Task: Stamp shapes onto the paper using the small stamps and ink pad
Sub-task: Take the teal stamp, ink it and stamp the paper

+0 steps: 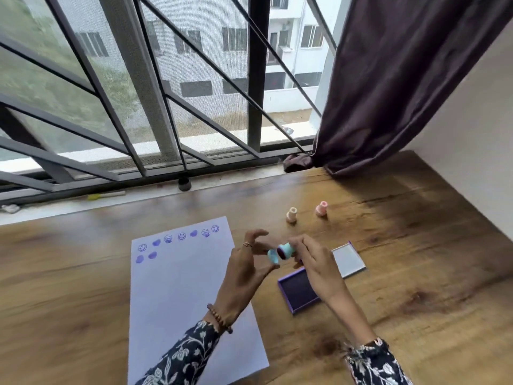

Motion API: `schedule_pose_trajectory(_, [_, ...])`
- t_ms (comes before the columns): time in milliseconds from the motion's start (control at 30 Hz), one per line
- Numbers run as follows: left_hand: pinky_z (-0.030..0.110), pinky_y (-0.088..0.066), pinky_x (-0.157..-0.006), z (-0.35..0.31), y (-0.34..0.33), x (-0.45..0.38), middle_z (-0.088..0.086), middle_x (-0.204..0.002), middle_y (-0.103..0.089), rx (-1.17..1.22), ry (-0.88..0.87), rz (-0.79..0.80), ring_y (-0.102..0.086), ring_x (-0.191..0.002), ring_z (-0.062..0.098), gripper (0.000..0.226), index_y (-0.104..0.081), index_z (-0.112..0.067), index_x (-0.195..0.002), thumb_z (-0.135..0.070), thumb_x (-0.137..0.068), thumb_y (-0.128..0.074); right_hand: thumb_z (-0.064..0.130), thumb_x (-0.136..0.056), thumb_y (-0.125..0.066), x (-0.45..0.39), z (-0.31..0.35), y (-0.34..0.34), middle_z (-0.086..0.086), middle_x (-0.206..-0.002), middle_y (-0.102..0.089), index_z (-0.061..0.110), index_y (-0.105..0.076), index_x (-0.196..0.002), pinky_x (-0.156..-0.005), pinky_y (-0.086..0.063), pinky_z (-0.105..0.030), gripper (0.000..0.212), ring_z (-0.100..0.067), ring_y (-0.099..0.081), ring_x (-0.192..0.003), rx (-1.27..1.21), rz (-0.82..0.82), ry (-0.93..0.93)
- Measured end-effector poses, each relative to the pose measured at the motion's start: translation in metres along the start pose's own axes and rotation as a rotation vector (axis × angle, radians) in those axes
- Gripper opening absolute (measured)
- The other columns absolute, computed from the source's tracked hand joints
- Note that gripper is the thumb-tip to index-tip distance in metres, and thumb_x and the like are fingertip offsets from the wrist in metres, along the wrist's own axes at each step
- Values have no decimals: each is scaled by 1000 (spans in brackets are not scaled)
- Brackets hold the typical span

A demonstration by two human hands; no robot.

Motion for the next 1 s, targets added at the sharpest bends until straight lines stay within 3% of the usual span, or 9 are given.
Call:
schedule_pose_trajectory(67, [4, -44, -76, -3, -3, 1, -14, -90, -68, -18, -4, 10, -62, -88, -8, 61, -38, -39, -106, -12, -68, -78, 34, -92, -48, 5, -7, 5, 1, -64, -56, 13, -59, -75, -53, -42, -9, 29, 3, -53, -56, -66, -61, -104])
schedule_pose_trajectory(167, [28, -51, -88, 7, -7, 6, -6, -93, -71, -31, 76, 21, -64, -89, 0, 47, -50, -29, -105, -13, -69, -77, 23, -90, -55, 13, -25, 8, 1, -68, -61, 18, -59, -71, -65, -53, -25, 20, -5, -59, -61, -243, -78, -264])
schedule_pose_trajectory(300, [42, -25, -103, 32, -17, 21, -15, -112, -62, -211, 180, 80, -47, -119, 6, 22, -58, -33, -105, -26, -84, -62, 0, -88, -52, 28, -41, 8, -8, -76, -57, 15, -61, -78, -53, -54, -15, 20, -15, -57, -62, -388, -57, -395])
schedule_pose_trajectory(500, [42, 2, -109, 44, -26, 31, -13, -145, -34, -323, 174, 178, -8, -141, 11, 38, -43, -34, -123, -30, -88, -55, -3, -86, -54, 47, -51, 6, -14, -82, -64, 8, -63, -81, -52, -55, -14, 15, -18, -60, -69, -682, -73, -549])
schedule_pose_trajectory(633, [39, 19, -106, 39, -35, 33, -19, -145, -15, -458, 64, 266, 13, -138, 5, 60, -39, -41, -125, -64, -73, -56, 10, -78, -68, 55, -46, 15, -3, -86, -67, 21, -65, -82, -60, -46, -10, 12, -7, -62, -71, 50, -172, -311])
schedule_pose_trajectory(700, [37, 27, -102, 39, -40, 35, -13, -152, -11, -549, 13, 304, 20, -138, 7, 63, -42, -41, -123, -69, -68, -57, 13, -78, -68, 61, -34, 6, 0, -90, -65, 19, -65, -89, -66, -48, -23, 13, -14, -63, -76, 388, -184, -125])
schedule_pose_trajectory(767, [36, 32, -99, 40, -42, 36, -8, -155, -11, -571, -2, 314, 23, -137, 9, 63, -43, -41, -122, -70, -67, -56, 13, -76, -71, 68, -24, -9, -2, -84, -64, 16, -63, -87, -56, -51, -30, 14, -20, -64, -70, 610, -159, 49])
schedule_pose_trajectory(867, [34, 36, -96, 41, -43, 35, -7, -156, -11, -592, -42, 311, 26, -136, 9, 62, -43, -41, -122, -72, -68, -52, 6, -71, -75, 69, -22, -18, -3, -77, -63, 14, -62, -82, -46, -49, -27, 18, -20, -63, -65, 772, -97, 155])
schedule_pose_trajectory(1000, [36, 37, -96, 44, -45, 31, -5, -156, -7, -598, -26, 340, 27, -136, 11, 60, -44, -40, -120, -69, -68, -56, 9, -85, -55, 44, -28, -16, -5, -100, -60, 14, -56, -93, -72, -46, -34, 10, -25, -59, -93, 835, 95, 65])
Point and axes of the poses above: each hand's wrist, its own x-axis away from the middle knuckle, its own y-axis out of the back of the hand, z = x × y, the point moved 5 cm from there along -x, towards the middle knuckle
